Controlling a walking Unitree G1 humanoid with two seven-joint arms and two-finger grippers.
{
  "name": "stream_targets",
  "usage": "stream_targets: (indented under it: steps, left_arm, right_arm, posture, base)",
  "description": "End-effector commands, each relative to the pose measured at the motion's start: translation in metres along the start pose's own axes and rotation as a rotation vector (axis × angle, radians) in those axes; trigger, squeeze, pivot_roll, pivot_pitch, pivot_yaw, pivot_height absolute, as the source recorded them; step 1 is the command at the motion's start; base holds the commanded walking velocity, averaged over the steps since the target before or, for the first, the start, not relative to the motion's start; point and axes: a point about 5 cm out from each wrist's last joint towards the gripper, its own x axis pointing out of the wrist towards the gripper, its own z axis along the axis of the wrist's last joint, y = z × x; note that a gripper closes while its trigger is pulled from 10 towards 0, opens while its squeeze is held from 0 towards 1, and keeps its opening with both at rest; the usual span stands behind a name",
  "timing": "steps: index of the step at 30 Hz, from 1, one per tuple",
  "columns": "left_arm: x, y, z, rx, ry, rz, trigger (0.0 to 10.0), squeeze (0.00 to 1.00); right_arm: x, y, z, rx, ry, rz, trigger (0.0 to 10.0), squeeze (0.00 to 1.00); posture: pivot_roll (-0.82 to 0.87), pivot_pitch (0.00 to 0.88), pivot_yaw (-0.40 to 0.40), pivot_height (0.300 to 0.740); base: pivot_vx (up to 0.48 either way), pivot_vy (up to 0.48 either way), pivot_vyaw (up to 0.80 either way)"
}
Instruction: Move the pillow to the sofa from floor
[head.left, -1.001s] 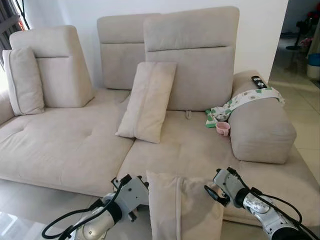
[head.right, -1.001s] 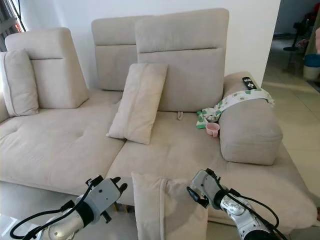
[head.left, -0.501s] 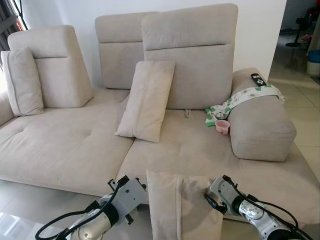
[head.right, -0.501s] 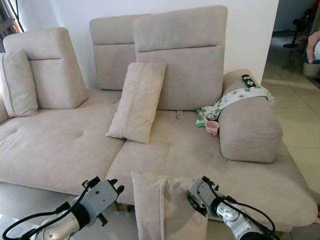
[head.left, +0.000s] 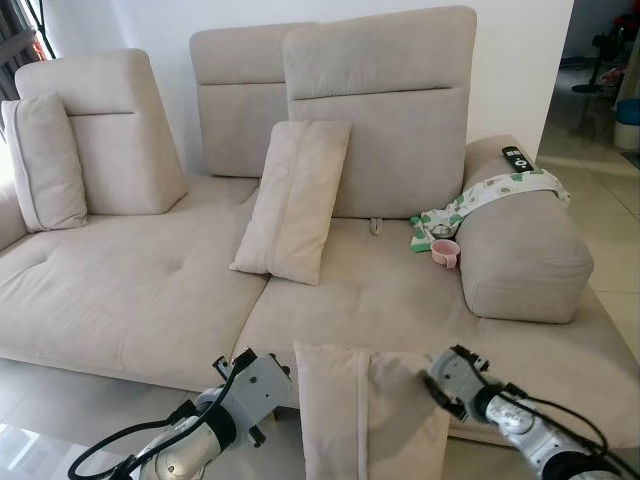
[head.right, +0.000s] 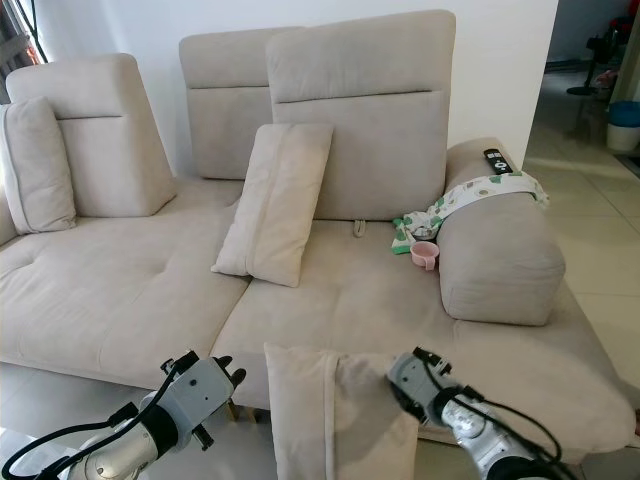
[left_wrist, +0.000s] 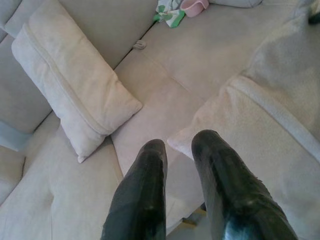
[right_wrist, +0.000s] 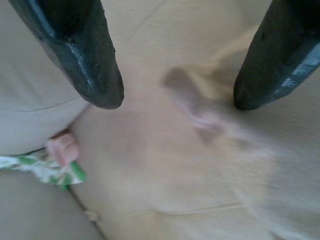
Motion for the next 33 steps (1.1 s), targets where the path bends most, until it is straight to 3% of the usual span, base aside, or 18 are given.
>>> stream_targets:
  steps: [1, 5, 16, 24, 29, 30, 31, 33]
  left_arm:
    - [0.001, 0.001, -0.005, 0.024, 0.036, 0.011, 10.0, 0.00]
    - [0.005, 0.000, -0.004, 0.020, 0.026, 0.012, 10.0, 0.00]
    - [0.006, 0.000, -0.002, 0.021, 0.020, 0.015, 10.0, 0.00]
    - [0.000, 0.003, -0.005, 0.023, 0.038, 0.034, 10.0, 0.00]
    - [-0.001, 0.003, -0.005, 0.025, 0.041, 0.038, 10.0, 0.00]
    - [-0.001, 0.004, -0.005, 0.025, 0.041, 0.039, 10.0, 0.00]
    - [-0.001, 0.004, -0.005, 0.026, 0.040, 0.039, 10.0, 0.00]
    - [0.000, 0.005, -0.005, 0.027, 0.040, 0.040, 10.0, 0.00]
  right_arm:
    - [0.000, 0.009, 0.003, -0.022, -0.030, 0.019, 10.0, 0.00]
    - [-0.001, 0.009, 0.005, -0.069, -0.054, 0.009, 10.0, 0.00]
    - [0.005, 0.022, 0.010, -0.074, -0.062, 0.106, 10.0, 0.00]
    - [0.009, 0.014, 0.010, -0.098, -0.014, 0.066, 10.0, 0.00]
    - [0.008, 0.015, 0.003, -0.052, 0.045, 0.056, 10.0, 0.00]
    - [0.008, 0.016, 0.001, -0.022, 0.057, 0.055, 9.4, 0.00]
    - [0.008, 0.018, 0.000, -0.013, 0.058, 0.056, 3.6, 0.00]
    - [0.008, 0.019, 0.000, -0.009, 0.057, 0.057, 3.6, 0.00]
  posture:
    - [0.38, 0.034, 0.126, 0.560]
    - [0.36, 0.026, 0.122, 0.560]
    - [0.38, 0.029, 0.119, 0.560]
    - [0.41, 0.031, 0.113, 0.560]
    - [0.42, 0.029, 0.115, 0.560]
    - [0.42, 0.029, 0.115, 0.560]
    - [0.42, 0.028, 0.117, 0.560]
    - [0.42, 0.028, 0.117, 0.560]
  base:
    - [0.000, 0.000, 0.00]
    - [0.000, 0.000, 0.00]
    - [0.000, 0.000, 0.00]
    - [0.000, 0.000, 0.00]
    - [0.000, 0.000, 0.00]
    - [0.000, 0.000, 0.00]
    - [0.000, 0.000, 0.00]
    - [0.000, 0.000, 0.00]
